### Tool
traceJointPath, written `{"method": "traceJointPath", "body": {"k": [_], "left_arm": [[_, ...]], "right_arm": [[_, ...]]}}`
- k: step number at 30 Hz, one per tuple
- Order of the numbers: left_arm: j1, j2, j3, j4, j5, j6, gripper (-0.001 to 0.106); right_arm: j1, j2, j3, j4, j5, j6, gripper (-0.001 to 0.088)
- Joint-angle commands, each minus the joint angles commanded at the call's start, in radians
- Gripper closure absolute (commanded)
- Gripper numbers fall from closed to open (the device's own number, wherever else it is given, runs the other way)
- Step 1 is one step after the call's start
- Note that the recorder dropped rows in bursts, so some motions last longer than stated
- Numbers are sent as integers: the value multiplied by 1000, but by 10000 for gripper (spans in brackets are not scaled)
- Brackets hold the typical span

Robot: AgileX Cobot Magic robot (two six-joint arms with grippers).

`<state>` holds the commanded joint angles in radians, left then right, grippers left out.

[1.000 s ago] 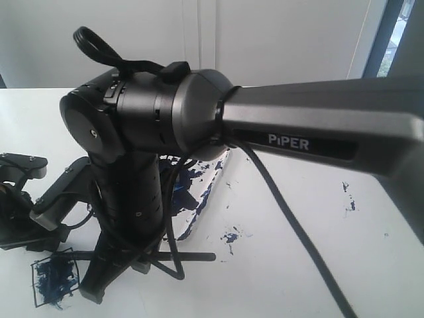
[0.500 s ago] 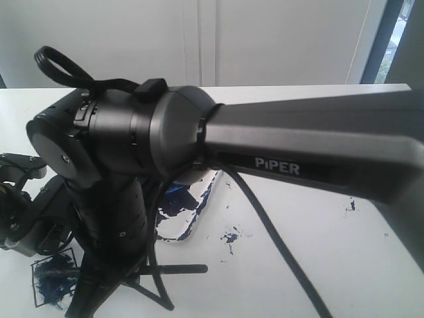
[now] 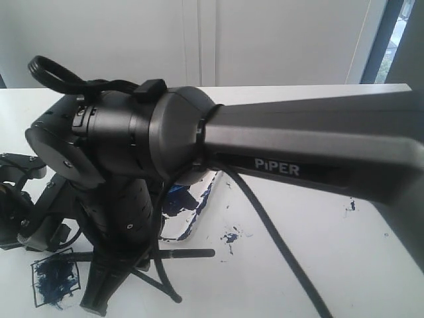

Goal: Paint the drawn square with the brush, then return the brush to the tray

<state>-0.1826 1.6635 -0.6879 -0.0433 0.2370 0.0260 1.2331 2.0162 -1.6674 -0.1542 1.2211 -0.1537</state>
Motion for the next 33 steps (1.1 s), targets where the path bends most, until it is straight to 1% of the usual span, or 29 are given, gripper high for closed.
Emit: {"method": "traceJointPath", "body": {"k": [4, 10, 27, 33], "left_arm": [[0, 0, 0, 0, 0, 0, 413], [0, 0, 0, 0, -2, 0, 413], [0, 0, 0, 0, 0, 0, 413], [0, 0, 0, 0, 0, 0, 413]], "right_arm": [[0, -2, 39, 8, 0, 0, 868], [5, -6, 53, 103, 0, -33, 868], [5, -23, 53, 160, 0, -27, 868], [24, -23, 53, 154, 0, -27, 868]]}}
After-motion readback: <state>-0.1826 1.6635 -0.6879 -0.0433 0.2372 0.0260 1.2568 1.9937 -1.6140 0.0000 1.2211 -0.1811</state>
